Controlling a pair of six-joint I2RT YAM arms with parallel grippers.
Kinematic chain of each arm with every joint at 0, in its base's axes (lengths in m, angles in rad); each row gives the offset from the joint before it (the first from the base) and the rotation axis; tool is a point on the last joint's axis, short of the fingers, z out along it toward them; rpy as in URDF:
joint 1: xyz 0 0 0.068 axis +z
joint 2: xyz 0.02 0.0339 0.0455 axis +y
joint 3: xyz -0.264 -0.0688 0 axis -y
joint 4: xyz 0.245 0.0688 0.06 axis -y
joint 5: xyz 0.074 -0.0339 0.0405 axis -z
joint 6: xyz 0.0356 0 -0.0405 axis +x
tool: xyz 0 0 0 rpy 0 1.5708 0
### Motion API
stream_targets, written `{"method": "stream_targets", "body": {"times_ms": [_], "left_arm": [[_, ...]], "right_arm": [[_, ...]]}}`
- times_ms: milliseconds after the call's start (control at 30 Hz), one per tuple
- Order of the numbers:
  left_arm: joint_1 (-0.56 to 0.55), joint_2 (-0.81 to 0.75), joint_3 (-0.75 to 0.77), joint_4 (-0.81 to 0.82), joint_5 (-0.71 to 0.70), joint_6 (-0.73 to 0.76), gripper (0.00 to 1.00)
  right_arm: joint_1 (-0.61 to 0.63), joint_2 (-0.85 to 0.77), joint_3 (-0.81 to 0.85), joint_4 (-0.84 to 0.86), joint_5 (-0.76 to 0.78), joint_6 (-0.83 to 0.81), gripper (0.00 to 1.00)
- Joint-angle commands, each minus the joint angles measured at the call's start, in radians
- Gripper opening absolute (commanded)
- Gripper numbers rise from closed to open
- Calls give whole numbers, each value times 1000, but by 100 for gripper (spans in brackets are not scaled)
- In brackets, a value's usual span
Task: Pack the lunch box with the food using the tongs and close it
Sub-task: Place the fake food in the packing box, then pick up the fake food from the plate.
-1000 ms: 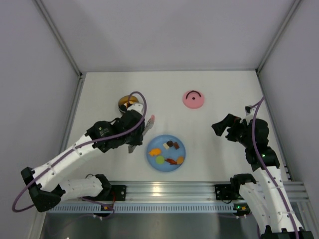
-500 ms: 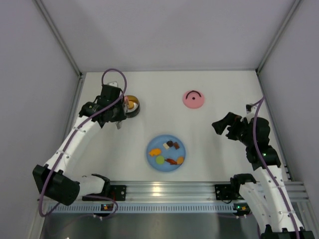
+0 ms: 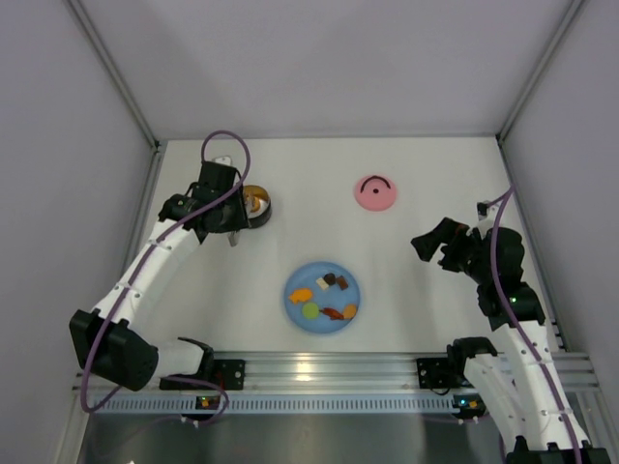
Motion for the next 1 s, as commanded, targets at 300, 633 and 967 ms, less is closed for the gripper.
{"method": "stream_targets", "body": {"times_ms": [300,633,967], "left_arm": [[9,-24,18,55,13,24,43],[-41,-116,30,12,219,62,43],[-463,-189,-31,-104,47,-22,45]], "right_arm": [[-15,-4,25,7,-4,-10,96],[-16,-4,15,13,-1,-6,96],[-16,-5,12,16,1,1,96]]}}
